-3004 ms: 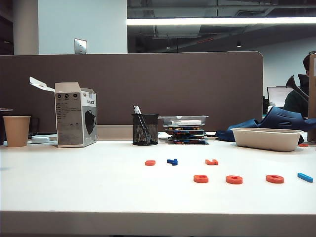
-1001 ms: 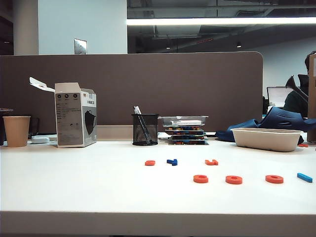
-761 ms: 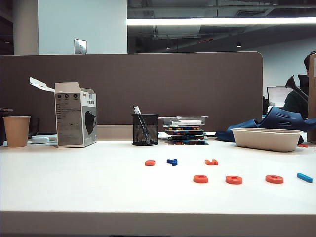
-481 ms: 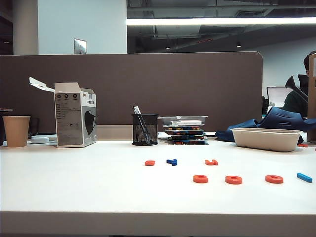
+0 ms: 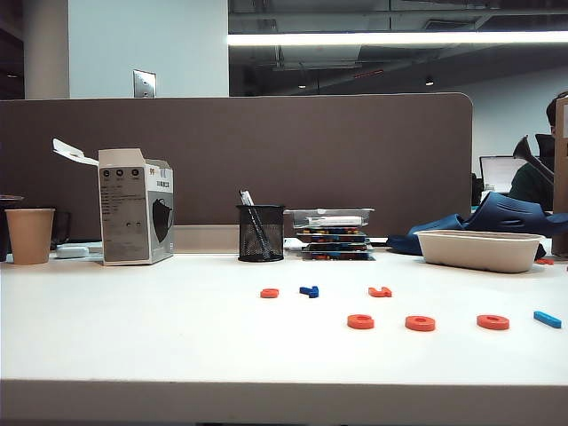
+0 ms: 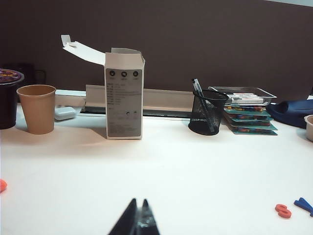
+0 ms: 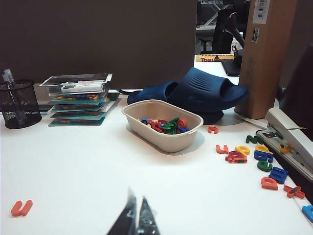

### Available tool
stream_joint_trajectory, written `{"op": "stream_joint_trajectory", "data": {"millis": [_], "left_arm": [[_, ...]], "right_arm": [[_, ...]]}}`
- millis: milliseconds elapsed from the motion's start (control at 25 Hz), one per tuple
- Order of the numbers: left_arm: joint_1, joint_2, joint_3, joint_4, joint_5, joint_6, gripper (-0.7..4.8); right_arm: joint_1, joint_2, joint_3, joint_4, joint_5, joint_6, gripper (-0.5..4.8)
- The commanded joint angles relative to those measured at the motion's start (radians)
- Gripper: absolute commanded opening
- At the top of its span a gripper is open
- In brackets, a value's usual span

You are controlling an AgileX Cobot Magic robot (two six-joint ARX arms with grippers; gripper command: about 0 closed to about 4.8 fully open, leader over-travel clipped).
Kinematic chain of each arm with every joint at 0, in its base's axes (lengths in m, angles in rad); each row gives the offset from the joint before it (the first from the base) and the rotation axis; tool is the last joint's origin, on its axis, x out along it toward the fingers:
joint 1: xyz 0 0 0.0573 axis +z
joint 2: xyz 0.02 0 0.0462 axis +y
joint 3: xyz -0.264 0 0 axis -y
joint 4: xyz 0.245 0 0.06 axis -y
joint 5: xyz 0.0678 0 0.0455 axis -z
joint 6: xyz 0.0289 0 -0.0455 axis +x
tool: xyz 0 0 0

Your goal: Select the appropriate letters from the row of letter magnets placed on the table to arrange into the word "cool".

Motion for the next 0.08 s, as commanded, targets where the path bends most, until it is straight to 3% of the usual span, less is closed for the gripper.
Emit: {"op": "stream_joint_trajectory", "data": {"millis": [40, 80], "left_arm": [[0.002, 0.0, 0.003, 0.01, 0.005, 0.004, -0.05], [0.002, 0.0, 0.003, 0.009, 0.005, 0.004, -0.05]], "right_arm": [[0.0, -0.008, -0.005, 0.009, 0.0, -0.002, 0.09], [0.0, -0.008, -0.005, 0.008, 0.0, -0.002, 0.09]]}}
